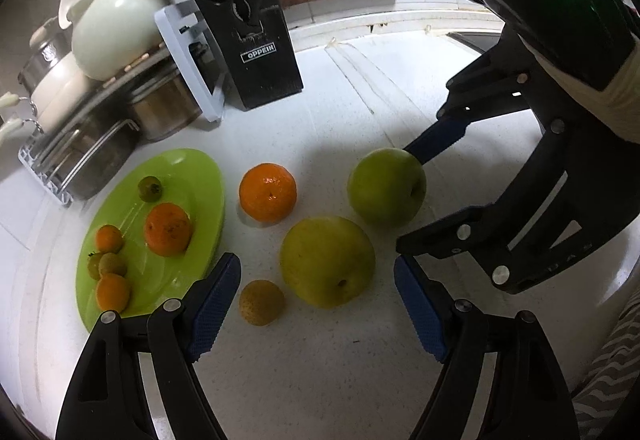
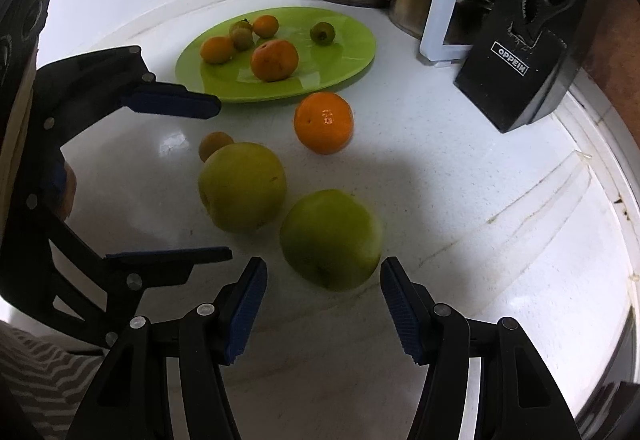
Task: Organize fruits
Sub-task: 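Grasp a large yellow-green pear with the left tool while the right tool grasps a green apple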
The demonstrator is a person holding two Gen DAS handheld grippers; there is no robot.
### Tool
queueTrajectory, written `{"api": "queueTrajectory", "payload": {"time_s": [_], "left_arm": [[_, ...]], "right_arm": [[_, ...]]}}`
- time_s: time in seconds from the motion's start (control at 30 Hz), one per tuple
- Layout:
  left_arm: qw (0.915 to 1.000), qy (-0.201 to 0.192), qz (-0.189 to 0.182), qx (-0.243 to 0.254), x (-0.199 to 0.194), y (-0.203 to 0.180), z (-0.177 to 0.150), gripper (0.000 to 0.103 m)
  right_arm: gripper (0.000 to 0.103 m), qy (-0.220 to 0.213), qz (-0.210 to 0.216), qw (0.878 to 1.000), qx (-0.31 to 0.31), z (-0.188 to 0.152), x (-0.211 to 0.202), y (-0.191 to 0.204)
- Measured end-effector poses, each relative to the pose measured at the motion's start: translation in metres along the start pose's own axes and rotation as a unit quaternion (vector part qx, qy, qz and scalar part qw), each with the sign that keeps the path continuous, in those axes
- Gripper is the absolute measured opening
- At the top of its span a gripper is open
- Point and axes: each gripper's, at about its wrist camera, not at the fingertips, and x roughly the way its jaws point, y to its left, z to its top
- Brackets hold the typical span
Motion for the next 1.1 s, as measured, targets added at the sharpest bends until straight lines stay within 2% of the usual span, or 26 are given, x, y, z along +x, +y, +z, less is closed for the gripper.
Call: {"api": "queueTrajectory", "payload": {"time_s": [0.07,0.37,0.5,0.67,1.1], "left_arm": [[1.0000,0.000,-0.004,-0.005,0.003,0.001,0.000,0.079],[0.9994,-0.003,-0.008,-0.034,0.010,0.007,0.001,0.064],[0.9988,-0.005,-0.019,-0.044,0.010,0.006,0.002,0.052],[0.9986,-0.005,-0.015,-0.050,0.010,0.004,0.002,0.051],[0.9971,-0.003,-0.006,-0.076,-0.002,0.000,0.001,0.050]], "right_arm": [[0.060,0.000,0.001,1.000,-0.001,0.001,0.002,-0.001],[0.060,-0.001,0.014,1.000,0.003,0.007,0.008,-0.004],[0.059,0.000,0.020,1.000,0.012,0.006,0.010,-0.007],[0.050,-0.002,0.029,0.999,0.015,0.006,0.011,-0.009],[0.050,-0.013,0.029,0.999,0.039,-0.002,0.003,-0.009]]}}
